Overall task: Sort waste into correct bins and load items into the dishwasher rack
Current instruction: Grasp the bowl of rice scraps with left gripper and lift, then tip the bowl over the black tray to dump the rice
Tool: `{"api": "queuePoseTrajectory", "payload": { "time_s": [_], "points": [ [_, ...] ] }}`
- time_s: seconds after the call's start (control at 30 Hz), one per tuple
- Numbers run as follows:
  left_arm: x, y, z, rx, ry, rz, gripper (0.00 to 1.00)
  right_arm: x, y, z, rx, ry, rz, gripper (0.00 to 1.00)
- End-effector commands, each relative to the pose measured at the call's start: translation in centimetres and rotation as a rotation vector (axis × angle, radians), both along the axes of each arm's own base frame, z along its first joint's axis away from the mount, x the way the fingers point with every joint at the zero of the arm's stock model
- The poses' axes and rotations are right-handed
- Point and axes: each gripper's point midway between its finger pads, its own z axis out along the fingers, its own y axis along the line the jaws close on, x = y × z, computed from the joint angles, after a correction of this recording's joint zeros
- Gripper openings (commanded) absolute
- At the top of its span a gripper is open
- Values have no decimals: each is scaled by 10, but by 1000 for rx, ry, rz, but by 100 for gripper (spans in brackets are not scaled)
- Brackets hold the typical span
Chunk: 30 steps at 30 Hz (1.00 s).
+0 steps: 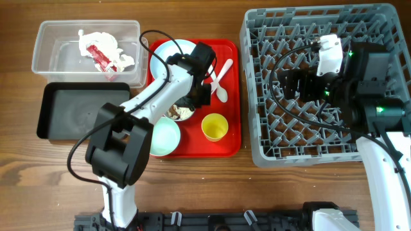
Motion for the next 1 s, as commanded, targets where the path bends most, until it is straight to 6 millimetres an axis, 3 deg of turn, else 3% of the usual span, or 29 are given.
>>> {"api": "queuePoseTrajectory", "payload": {
  "time_s": [0.0,0.13,0.27,0.33,0.63,0.83,0.97],
  "points": [
    [18,-19,70,-126,-138,-8,4,3,-3,8,1,-17,-16,100],
    [20,-20,115,-200,-223,-5,4,3,-3,8,1,-17,-16,100],
    [11,-1,145,-258,-230,35,4,3,-3,8,1,-17,-16,100],
    [8,20,153,-270,-206,84,4,3,-3,8,0,-17,-16,100],
    [-2,101,143,-252,-63,302,4,3,-3,8,1,-16,-17,100],
    [-11,124,122,-235,-8,320,4,3,-3,8,13,-11,-28,100],
    [-6,135,117,-307,-8,336,4,3,-3,8,12,-12,-29,100]
  ]
}}
